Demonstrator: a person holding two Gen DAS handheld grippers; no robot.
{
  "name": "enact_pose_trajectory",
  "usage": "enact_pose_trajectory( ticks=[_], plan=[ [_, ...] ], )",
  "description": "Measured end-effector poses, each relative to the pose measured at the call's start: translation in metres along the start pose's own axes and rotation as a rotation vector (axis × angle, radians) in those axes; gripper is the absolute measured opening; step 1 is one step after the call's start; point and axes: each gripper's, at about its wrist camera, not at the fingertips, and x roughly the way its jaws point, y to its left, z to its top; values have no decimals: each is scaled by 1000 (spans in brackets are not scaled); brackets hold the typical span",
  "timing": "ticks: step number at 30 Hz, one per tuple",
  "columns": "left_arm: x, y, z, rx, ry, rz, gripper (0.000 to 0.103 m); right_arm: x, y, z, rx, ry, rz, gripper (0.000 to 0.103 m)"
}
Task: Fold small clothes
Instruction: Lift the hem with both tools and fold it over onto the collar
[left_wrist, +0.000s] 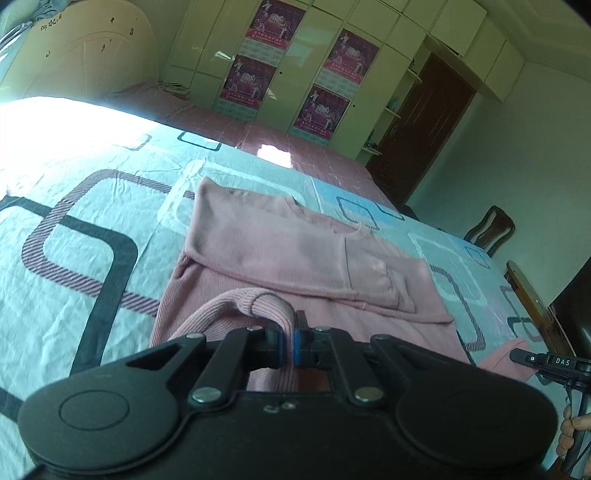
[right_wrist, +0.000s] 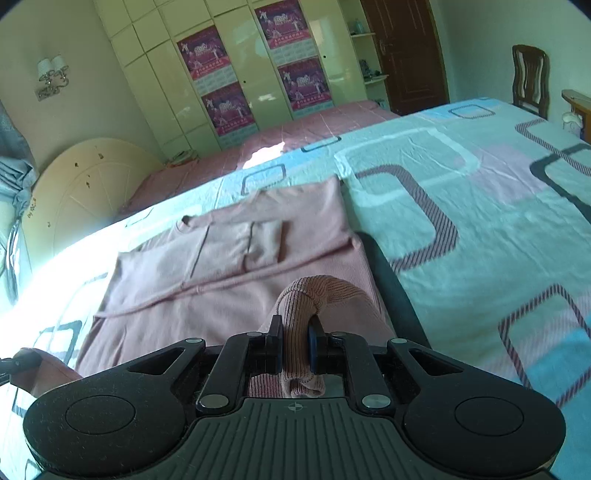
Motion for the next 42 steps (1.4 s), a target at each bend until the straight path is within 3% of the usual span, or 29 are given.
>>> enact_pose_trajectory(
  ticks=[9, 17, 20, 22, 23, 24, 25, 26, 31, 35, 37, 39, 42],
  plan=[
    [102, 5, 87, -33, -63, 86, 5, 122, -2, 96, 46, 1, 6, 12],
    [202, 18, 112, -13, 37, 218, 10, 230, -24, 121, 116, 141, -35, 12],
    [217, 23, 113, 15, 37, 272, 21, 242, -30, 124, 117, 146, -45, 15],
    [216, 33, 118, -8, 37, 282, 31, 243, -36, 130, 125, 131, -52, 48],
    [213, 38, 121, -21, 24, 274, 44, 241, -39, 135, 119, 102, -55, 56],
    [207, 42, 124, -22, 4, 274, 51, 238, -41, 140, 107, 77, -56, 63],
    [202, 45, 126, -16, -12, 278, 62, 236, -42, 145, 94, 61, -52, 63],
    [197, 47, 131, 2, -24, 280, 64, 234, -44, 149, 83, 50, -44, 63],
    [197, 58, 139, 45, 31, 233, 63, 243, -43, 157, -3, 48, 6, 63],
    [227, 44, 131, 149, 94, 199, 63, 257, -45, 153, -17, 67, 53, 63],
    [241, 37, 129, 190, 115, 195, 61, 256, -46, 154, -28, 29, 58, 63],
    [257, 37, 127, 197, 133, 196, 60, 253, -50, 158, -20, -17, 77, 64],
    [271, 41, 126, 192, 157, 209, 59, 262, -50, 160, -59, 29, 102, 64]
  ],
)
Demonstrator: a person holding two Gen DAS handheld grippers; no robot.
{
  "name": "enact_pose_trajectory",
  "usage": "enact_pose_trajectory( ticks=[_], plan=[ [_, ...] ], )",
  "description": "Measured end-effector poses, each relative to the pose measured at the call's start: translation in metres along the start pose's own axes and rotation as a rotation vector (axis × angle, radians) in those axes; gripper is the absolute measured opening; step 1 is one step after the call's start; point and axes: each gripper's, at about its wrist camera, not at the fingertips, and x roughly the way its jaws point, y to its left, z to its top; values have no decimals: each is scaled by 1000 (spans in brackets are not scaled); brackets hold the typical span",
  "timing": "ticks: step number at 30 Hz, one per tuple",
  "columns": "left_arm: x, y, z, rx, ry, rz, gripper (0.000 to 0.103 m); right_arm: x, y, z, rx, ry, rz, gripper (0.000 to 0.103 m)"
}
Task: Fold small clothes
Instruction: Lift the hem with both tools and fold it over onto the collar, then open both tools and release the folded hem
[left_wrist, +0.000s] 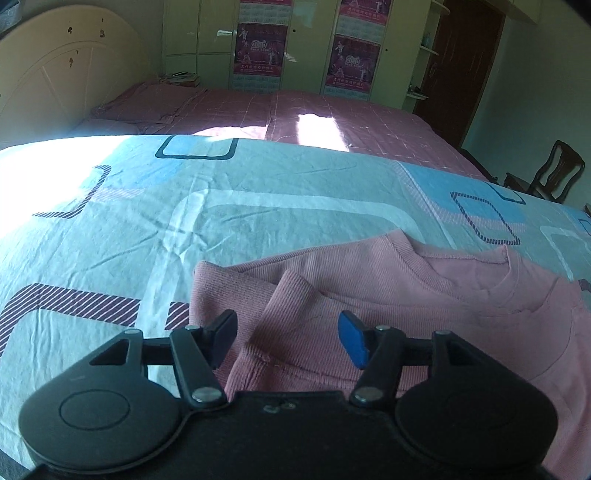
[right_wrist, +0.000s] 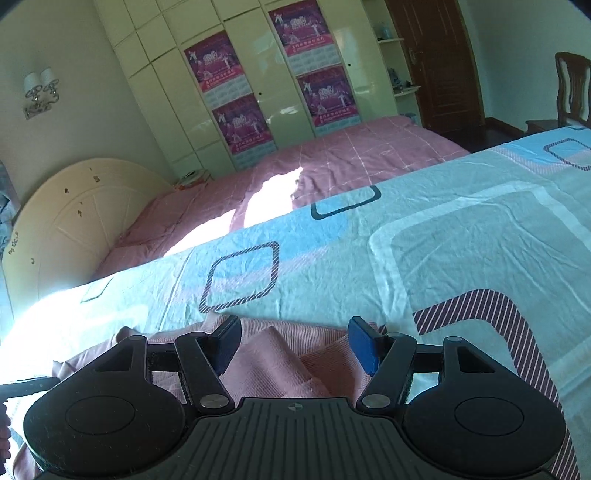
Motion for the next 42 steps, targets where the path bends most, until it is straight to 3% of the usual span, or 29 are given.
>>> enact_pose_trajectory(
  ticks=[4, 8, 9, 10, 13, 16, 20, 25, 27, 32, 35, 38, 42],
  plan=[
    [10, 4, -4, 25, 39, -29, 55, 20, 0, -6, -44, 68, 8, 64],
    [9, 4, -5, 30, 44, -59, 38, 42, 4, -16, -106, 143, 11, 63],
    [8, 4, -5, 35, 45, -65, 34, 45, 6, -18, -124, 156, 11, 59],
    [8, 4, -6, 41, 44, -68, 25, 48, 9, -20, -150, 170, 11, 42],
    [2, 5, -5, 39, 25, -75, 13, 50, 13, -22, -203, 185, 8, 17],
    [-10, 1, -5, 54, -34, -69, 9, 40, 18, -20, -247, 169, 32, 10],
    [-33, 2, 2, 12, -154, -54, 9, 12, 20, -9, -225, 20, 19, 9],
    [-37, 5, 14, -69, -259, 19, 9, 7, 23, 6, -187, -106, -85, 8],
    [-26, 5, 13, -96, -259, 49, 9, 19, 18, 5, -136, -110, -122, 8],
    [5, -2, -1, -82, -209, 149, 9, 58, 13, -10, -96, -23, -197, 8],
    [6, -2, 0, -73, -233, 175, 9, 52, 9, -12, -60, -62, -179, 8],
    [23, -3, -9, -43, -159, 221, 9, 67, 8, -21, -91, 15, -211, 9],
    [22, -17, -7, 36, -150, 281, 14, 54, 10, -15, -88, -10, -201, 10]
  ],
)
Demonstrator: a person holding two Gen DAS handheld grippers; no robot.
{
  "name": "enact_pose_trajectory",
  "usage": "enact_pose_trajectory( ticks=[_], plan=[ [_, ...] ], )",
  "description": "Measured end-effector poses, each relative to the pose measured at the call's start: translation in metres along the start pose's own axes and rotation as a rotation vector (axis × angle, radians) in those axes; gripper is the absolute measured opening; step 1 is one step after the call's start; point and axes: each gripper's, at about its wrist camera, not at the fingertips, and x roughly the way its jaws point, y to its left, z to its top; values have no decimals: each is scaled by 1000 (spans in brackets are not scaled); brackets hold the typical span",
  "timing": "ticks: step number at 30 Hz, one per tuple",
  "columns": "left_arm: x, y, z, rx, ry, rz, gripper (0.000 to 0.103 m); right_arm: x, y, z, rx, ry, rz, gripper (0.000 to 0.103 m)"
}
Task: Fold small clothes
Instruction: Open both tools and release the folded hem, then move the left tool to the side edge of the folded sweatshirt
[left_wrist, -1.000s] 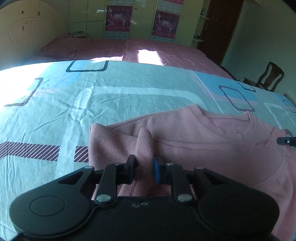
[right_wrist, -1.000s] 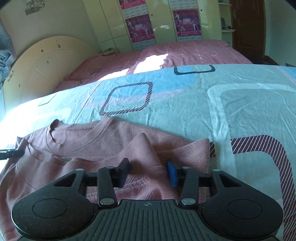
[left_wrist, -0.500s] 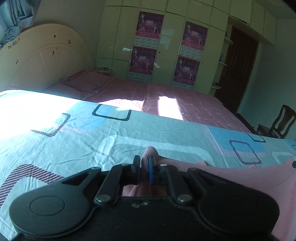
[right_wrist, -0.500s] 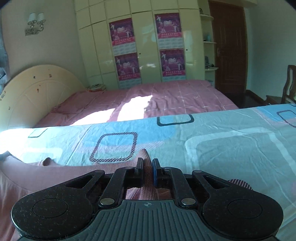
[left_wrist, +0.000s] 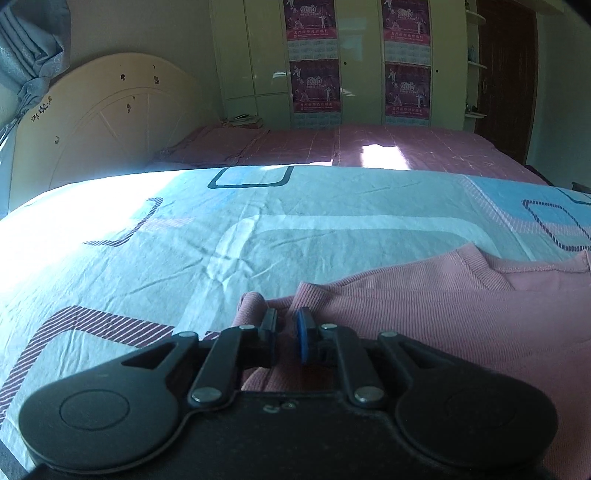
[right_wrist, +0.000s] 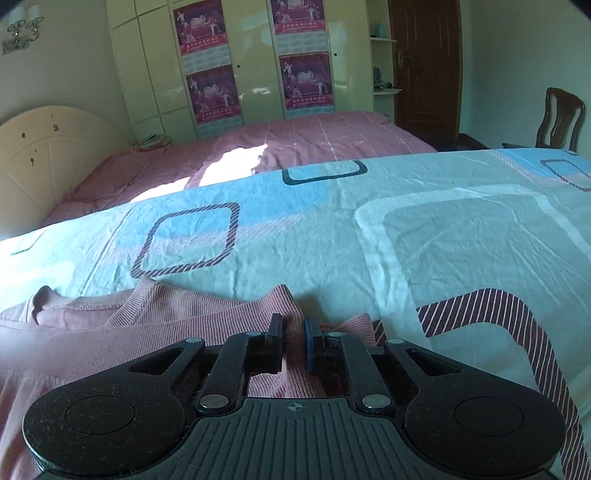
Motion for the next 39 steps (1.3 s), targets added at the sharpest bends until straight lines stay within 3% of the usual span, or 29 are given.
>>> enact_pose_trajectory(
  ticks=[2, 3, 4, 6, 10, 16, 21, 28, 32, 35, 39],
  plan=[
    [-6, 6, 3, -26, -6, -11, 27, -13, 0, 3, -4, -28, -19, 17],
    [-10, 9, 4, -36, -12, -14, 28, -21, 1, 5, -2, -41, -13, 23],
    [-16, 13, 4, -45, -20, -9, 30, -26, 0, 6, 6, -44, -1, 35],
    [-29, 19, 5, -53, -32, -10, 31, -41, 3, 6, 13, -42, 39, 45],
    [-61, 20, 2, -39, -61, -76, 33, -60, 25, -7, -52, -8, 106, 45],
    [-96, -17, -19, 20, -63, -200, 33, -64, 61, -37, -72, 75, 203, 45],
    [-93, -30, -43, 2, 2, -227, 33, -71, 76, -48, -80, 86, 225, 45],
    [-87, -24, -64, 9, 37, -192, 35, -74, 84, -74, -183, 118, 170, 45],
    [-84, -11, -64, 6, 55, -146, 36, -77, 55, -78, -130, 119, 135, 45],
    [-85, -5, -68, 23, 54, -130, 36, -82, 44, -83, -187, 108, 59, 45],
    [-86, -1, -66, 16, 64, -114, 36, -87, 23, -88, -188, 102, 36, 45]
  ],
)
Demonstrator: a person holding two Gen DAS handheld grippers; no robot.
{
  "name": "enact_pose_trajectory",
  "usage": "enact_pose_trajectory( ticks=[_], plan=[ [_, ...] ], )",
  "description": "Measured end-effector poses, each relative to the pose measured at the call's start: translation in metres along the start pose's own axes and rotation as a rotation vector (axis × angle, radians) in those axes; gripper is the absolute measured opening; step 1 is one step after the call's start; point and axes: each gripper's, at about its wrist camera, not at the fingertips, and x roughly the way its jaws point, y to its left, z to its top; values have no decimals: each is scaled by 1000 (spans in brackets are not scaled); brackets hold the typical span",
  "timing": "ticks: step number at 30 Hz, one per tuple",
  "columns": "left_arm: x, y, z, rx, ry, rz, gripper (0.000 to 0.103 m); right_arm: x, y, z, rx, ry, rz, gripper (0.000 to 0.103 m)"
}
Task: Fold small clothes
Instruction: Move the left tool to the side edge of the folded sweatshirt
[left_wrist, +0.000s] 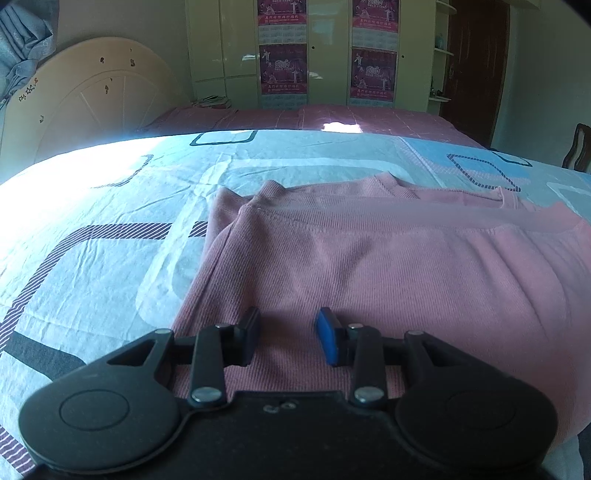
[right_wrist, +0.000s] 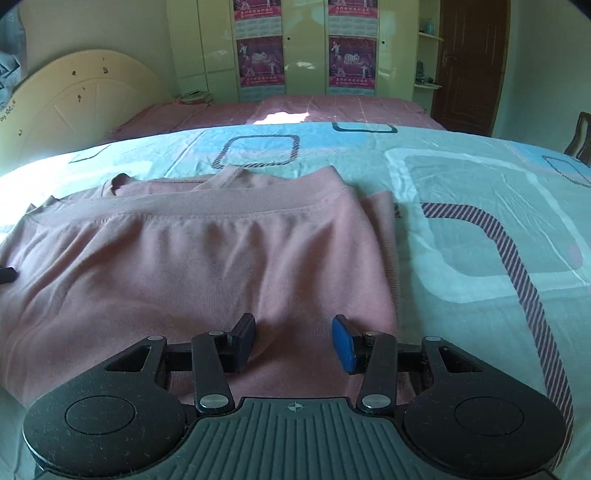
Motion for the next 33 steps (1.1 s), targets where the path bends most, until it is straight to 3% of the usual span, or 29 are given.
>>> enact_pose_trajectory(
  ticks=[6, 16, 24, 33],
  plan=[
    [-11, -2, 2, -12, 8, 34, 35, -16, 11, 9, 13, -11, 31, 45],
    [-48, -14, -7, -40, -7, -23, 38, -39, 49, 4, -63, -31, 102, 45],
    [-43, 6, -36, -58, 29, 3, 44, -36, 8, -34, -22, 48, -1, 45],
    [-41, 9, -32, -97, 73, 7, 44, -38, 17, -32, -66, 73, -52, 45]
  ],
)
